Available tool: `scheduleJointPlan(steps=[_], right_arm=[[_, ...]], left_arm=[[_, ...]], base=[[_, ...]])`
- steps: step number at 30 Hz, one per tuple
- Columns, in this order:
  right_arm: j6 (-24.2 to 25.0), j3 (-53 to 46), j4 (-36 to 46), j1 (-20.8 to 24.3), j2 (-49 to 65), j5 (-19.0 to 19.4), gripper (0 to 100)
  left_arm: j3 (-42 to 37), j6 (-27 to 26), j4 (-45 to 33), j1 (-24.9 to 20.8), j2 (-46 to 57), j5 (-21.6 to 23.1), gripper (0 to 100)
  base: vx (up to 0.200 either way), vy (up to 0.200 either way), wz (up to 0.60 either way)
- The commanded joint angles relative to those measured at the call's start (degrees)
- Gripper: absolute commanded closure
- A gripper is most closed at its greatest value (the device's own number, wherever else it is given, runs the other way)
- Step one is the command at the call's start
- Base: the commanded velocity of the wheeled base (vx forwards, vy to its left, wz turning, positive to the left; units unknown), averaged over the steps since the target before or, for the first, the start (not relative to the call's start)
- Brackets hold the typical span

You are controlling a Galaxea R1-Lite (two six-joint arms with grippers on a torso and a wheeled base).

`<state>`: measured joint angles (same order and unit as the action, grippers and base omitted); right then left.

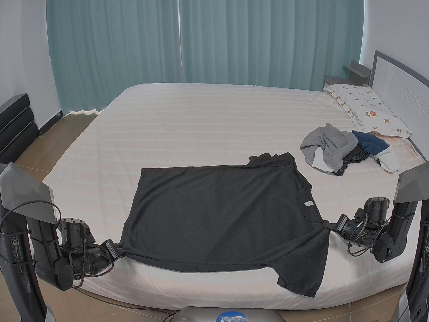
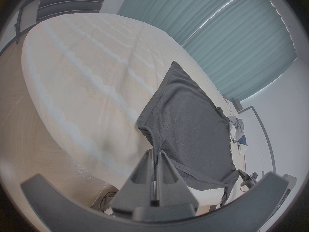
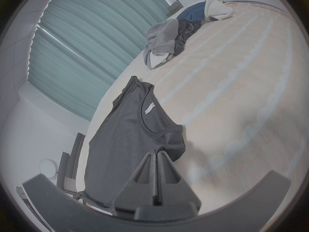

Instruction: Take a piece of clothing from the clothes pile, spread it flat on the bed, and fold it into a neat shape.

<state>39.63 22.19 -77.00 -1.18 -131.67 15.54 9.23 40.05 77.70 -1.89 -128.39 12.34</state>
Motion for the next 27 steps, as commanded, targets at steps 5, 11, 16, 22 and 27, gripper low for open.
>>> scheduleJointPlan(steps=[5,11,16,22,27], right_arm=[[-1.05,0.84,-0.52,0.30,-2.98,0.37,0],[-1.49,-0.57,-0.08,-0.31,0.10,0.63,0],[-1.49,-5.31,0.00,-0.31,4.14,0.80,0],[-2.01,-14.28,-0.61,2.85,5.81,4.23,0],[-6.94,-17.62,-0.70,4.79,3.17,6.52,0]], left_arm=[[0.53,0.12,-0.01,-0.04,-1.07,0.06,100],[0.53,0.21,0.08,-0.22,-1.77,0.14,100],[0.53,0.21,0.08,-0.22,-1.86,0.14,100],[0.53,0.21,0.08,-0.22,-1.95,0.06,100],[0.53,0.12,0.08,-0.31,-1.95,0.06,100]], base=[[0.000,0.000,0.00],[0.000,0.000,0.00],[0.000,0.000,0.00],[0.000,0.000,0.00],[0.000,0.000,0.00]])
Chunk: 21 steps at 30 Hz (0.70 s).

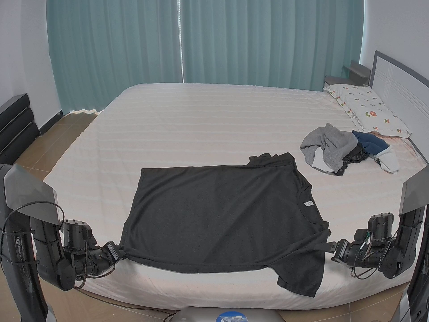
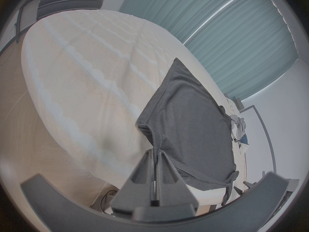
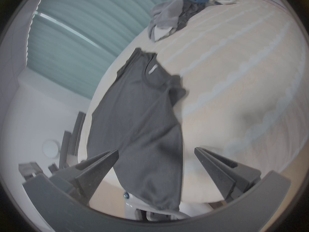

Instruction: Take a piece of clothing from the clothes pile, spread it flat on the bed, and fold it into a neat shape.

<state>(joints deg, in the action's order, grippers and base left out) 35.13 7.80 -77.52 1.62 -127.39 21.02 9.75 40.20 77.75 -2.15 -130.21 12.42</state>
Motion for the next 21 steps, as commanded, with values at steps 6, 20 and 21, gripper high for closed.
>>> scheduleJointPlan(steps=[6,20,21], right_arm=[[-4.37,-4.73,-3.25,2.69,-4.71,1.13,0],[-4.20,-7.71,-12.30,4.36,-8.66,0.08,100],[-4.20,-7.80,-12.30,4.27,-8.58,-0.27,100]], left_arm=[[0.00,-0.04,0.03,-0.05,-0.13,-0.03,100],[0.00,-0.04,0.03,-0.05,-0.13,-0.03,100],[0.00,-0.04,0.03,-0.05,-0.13,-0.03,100]], base=[[0.000,0.000,0.00],[0.000,0.000,0.00],[0.000,0.000,0.00]])
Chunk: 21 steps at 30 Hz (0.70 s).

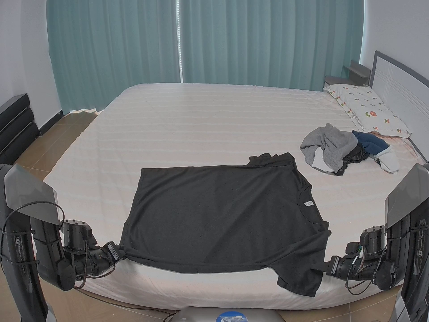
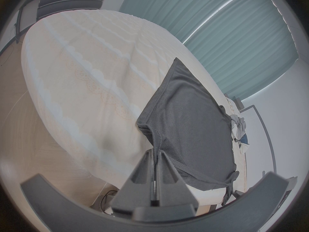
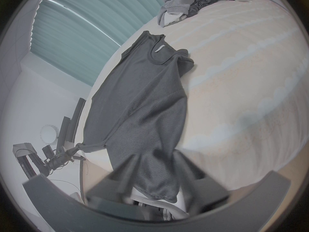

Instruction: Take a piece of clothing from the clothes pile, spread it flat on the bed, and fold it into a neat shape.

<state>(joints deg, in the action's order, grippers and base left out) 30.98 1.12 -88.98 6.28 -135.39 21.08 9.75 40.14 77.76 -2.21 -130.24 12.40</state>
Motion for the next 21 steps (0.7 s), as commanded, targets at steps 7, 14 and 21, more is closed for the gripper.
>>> scheduleJointPlan(steps=[7,14,21], right_arm=[[-0.39,-1.12,-0.14,-3.20,0.74,-2.80,100],[-3.99,-1.12,9.97,-5.31,7.86,-2.71,100],[-7.86,-1.12,18.84,-5.40,13.75,-2.80,100]], left_arm=[[-0.08,-0.15,0.02,0.01,-0.10,-0.01,100],[-1.14,-1.12,0.11,-0.17,0.52,-0.44,100],[-4.48,-7.80,0.11,-0.61,2.36,-4.31,100]], base=[[0.000,0.000,0.00],[0.000,0.000,0.00],[0.000,0.000,0.00]])
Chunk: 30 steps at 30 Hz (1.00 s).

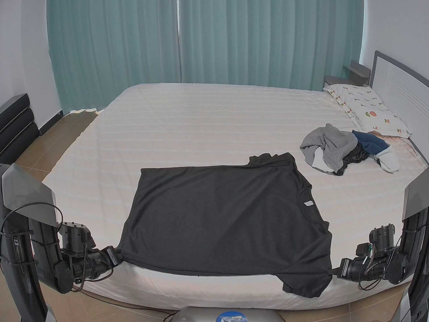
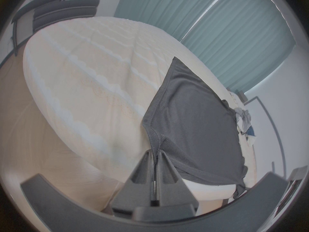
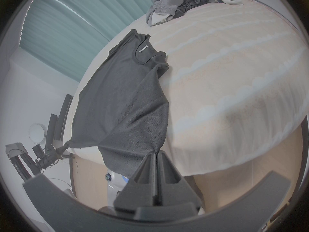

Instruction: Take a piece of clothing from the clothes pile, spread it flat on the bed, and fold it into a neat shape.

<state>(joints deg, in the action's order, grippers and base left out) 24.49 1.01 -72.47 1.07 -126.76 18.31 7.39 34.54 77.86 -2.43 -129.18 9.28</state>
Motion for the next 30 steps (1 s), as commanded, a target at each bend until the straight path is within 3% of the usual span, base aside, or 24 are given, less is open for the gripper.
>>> scheduleJointPlan(steps=[1,5,10,18,25,30], right_arm=[[-2.69,-1.01,4.62,-0.19,6.61,-0.20,100],[-5.95,-1.01,11.04,-0.19,10.04,-1.87,100],[-8.23,-1.01,14.73,-0.11,11.88,-2.14,100],[-11.83,-1.01,20.27,0.42,13.55,-6.45,100],[-14.03,-1.01,26.68,1.21,18.21,-8.20,100],[-15.09,-1.01,33.27,3.15,22.70,-10.66,100]], left_arm=[[-3.17,-4.21,0.10,-0.91,1.30,-2.16,100],[-7.30,-9.58,0.89,-3.20,1.92,-5.59,100],[-7.39,-10.98,-0.25,-3.90,1.13,-11.47,100],[-7.39,-12.65,-12.65,-4.78,10.36,-11.03,100],[-7.39,-14.41,-14.40,-4.61,11.59,-11.21,100],[-7.39,-17.40,-21.52,-4.78,14.40,-11.21,100]], base=[[0.000,0.000,0.00],[0.000,0.000,0.00],[0.000,0.000,0.00],[0.000,0.000,0.00],[0.000,0.000,0.00],[0.000,0.000,0.00]])
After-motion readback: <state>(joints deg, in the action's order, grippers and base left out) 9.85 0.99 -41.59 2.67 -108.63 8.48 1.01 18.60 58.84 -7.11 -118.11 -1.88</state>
